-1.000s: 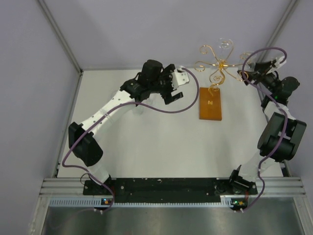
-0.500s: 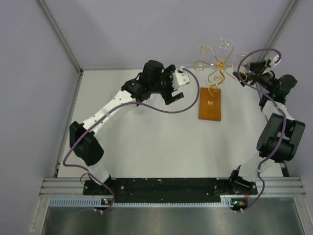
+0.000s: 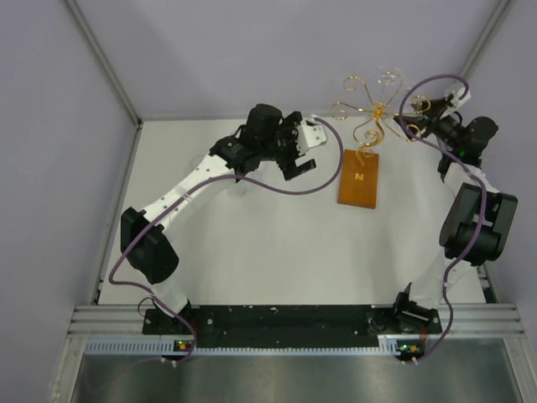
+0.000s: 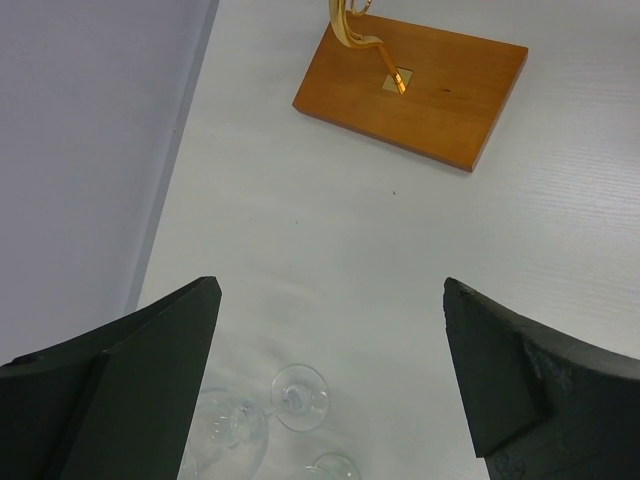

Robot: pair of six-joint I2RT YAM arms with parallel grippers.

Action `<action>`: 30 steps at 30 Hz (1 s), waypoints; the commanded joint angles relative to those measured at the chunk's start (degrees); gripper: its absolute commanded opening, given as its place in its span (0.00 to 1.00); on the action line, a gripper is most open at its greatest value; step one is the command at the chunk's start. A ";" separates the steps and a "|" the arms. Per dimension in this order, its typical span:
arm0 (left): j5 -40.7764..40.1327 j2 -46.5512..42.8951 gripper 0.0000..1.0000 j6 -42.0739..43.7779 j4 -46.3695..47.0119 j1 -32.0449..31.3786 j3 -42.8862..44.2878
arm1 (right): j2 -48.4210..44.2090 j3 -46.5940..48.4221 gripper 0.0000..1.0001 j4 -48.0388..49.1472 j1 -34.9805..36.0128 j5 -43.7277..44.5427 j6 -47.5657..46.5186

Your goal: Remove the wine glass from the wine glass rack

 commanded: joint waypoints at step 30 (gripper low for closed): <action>2.57 -10.92 0.99 -0.21 15.63 -0.22 -16.88 | -24.12 -15.43 0.00 -25.73 -3.89 36.32 1.50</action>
